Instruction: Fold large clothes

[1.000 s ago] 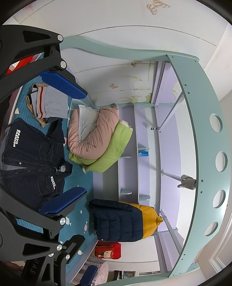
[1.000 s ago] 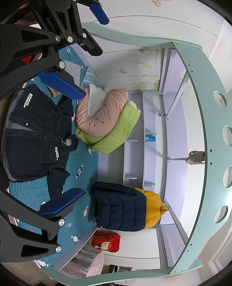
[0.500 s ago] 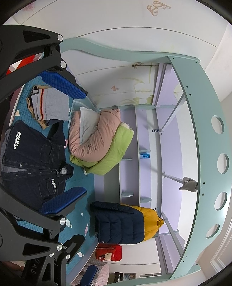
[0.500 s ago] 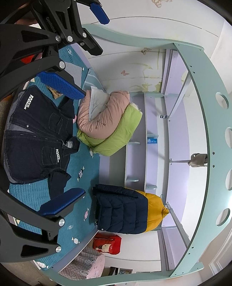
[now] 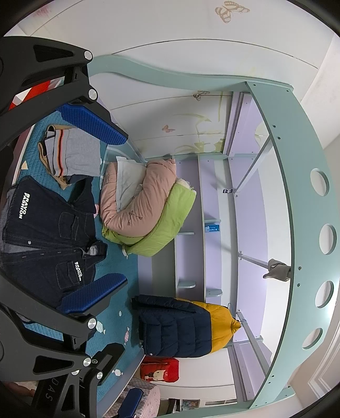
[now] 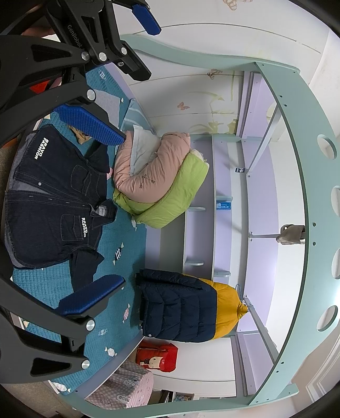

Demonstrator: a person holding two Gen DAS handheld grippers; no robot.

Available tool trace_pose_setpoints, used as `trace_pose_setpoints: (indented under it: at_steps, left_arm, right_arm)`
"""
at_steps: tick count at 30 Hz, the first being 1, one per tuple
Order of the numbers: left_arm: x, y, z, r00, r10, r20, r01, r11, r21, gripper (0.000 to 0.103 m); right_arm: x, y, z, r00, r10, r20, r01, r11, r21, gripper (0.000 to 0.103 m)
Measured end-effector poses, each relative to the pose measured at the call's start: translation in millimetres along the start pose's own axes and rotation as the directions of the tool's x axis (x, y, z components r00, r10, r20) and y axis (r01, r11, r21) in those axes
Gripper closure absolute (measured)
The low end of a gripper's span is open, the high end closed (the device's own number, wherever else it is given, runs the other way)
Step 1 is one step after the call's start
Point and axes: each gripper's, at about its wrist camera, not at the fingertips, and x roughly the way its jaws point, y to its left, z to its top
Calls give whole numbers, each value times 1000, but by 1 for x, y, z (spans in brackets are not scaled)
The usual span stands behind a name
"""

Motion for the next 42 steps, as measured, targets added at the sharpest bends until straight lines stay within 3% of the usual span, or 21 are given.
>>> trace_pose_setpoints:
  at_steps: [42]
  left_arm:
    - [10,0,-6,1000,3,-17,-3,1000,2,4]
  right_arm:
    - [14,1,-9,1000,4,-21,-4,1000,4,7]
